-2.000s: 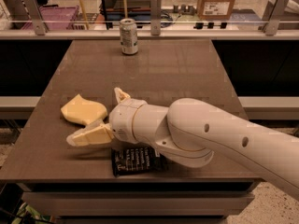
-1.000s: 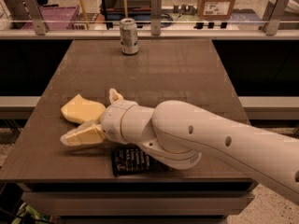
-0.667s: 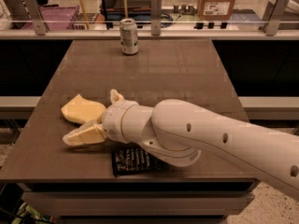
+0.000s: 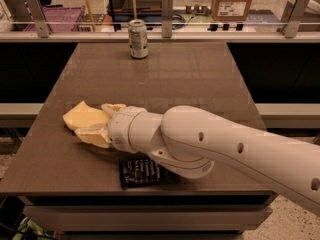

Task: Move sponge near 7up can

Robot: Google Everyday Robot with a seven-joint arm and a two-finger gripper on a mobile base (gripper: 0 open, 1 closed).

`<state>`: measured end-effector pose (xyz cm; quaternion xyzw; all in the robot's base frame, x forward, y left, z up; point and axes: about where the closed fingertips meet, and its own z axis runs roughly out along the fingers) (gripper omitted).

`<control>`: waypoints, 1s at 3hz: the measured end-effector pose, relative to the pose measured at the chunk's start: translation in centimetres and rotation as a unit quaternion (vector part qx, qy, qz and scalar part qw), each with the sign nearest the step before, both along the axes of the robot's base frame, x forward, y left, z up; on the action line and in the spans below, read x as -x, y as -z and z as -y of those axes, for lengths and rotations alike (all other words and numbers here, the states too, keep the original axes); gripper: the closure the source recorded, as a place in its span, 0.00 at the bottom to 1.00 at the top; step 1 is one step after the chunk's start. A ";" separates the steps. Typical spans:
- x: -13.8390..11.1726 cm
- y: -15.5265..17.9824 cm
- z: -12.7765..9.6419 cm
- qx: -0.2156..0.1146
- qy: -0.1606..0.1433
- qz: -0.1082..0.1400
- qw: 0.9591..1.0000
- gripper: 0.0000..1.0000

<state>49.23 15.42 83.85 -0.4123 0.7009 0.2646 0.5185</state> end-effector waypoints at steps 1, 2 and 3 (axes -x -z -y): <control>0.1 -0.2 -0.2 0.001 -0.001 0.002 1.000 0.65; 0.3 -0.3 -0.4 0.002 -0.003 0.004 1.000 0.96; 0.3 -0.4 -0.5 0.002 -0.004 0.005 1.000 1.00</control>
Offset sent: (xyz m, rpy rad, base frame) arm -0.0010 0.0015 0.0014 -0.0015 -0.0031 0.0025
